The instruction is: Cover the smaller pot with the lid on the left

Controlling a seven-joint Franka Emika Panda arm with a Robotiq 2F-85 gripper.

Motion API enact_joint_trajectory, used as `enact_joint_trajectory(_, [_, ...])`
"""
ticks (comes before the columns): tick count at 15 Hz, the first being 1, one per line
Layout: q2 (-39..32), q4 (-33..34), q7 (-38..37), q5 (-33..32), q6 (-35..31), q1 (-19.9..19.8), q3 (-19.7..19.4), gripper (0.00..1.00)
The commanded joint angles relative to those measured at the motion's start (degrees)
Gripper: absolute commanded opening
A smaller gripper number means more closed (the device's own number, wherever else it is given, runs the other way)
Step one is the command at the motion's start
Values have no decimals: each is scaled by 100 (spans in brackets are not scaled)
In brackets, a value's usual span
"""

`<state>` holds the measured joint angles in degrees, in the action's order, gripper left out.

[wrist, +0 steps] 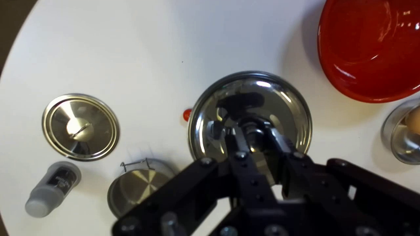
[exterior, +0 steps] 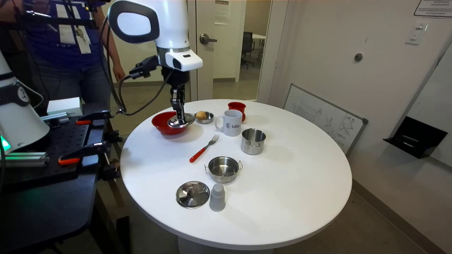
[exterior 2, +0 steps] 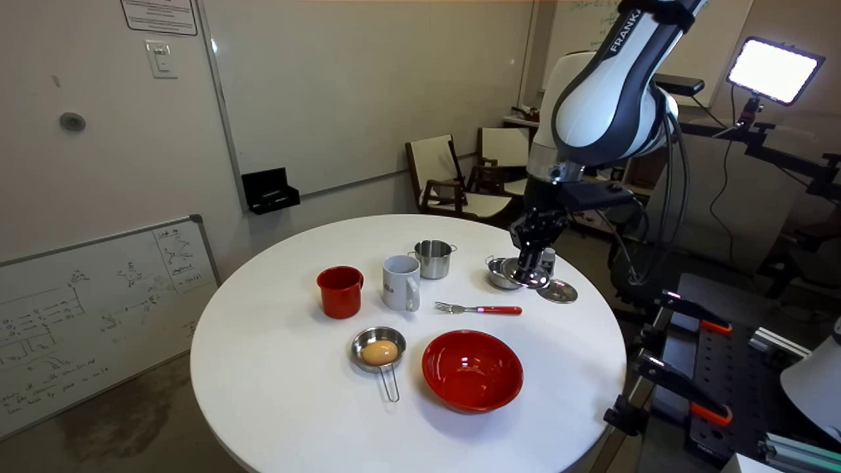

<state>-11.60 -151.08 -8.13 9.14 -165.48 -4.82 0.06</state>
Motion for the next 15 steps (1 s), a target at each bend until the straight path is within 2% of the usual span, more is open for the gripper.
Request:
enact_joint_trajectory(1, [217, 167, -300, -675, 278, 245, -553, 10])
enact_joint_trajectory(3, [265, 284, -291, -838, 394, 219, -655, 10])
enact_joint_trajectory(4, [141, 190, -114, -612, 164, 138, -527, 19])
enact_joint_trajectory(11, [159, 281, -119, -689, 242, 150, -589, 19])
enact_joint_trajectory(12, [41, 350, -106, -518, 247, 90, -550, 10])
enact_joint_trajectory(15, [-341, 568, 98, 212, 174, -182, -375, 10])
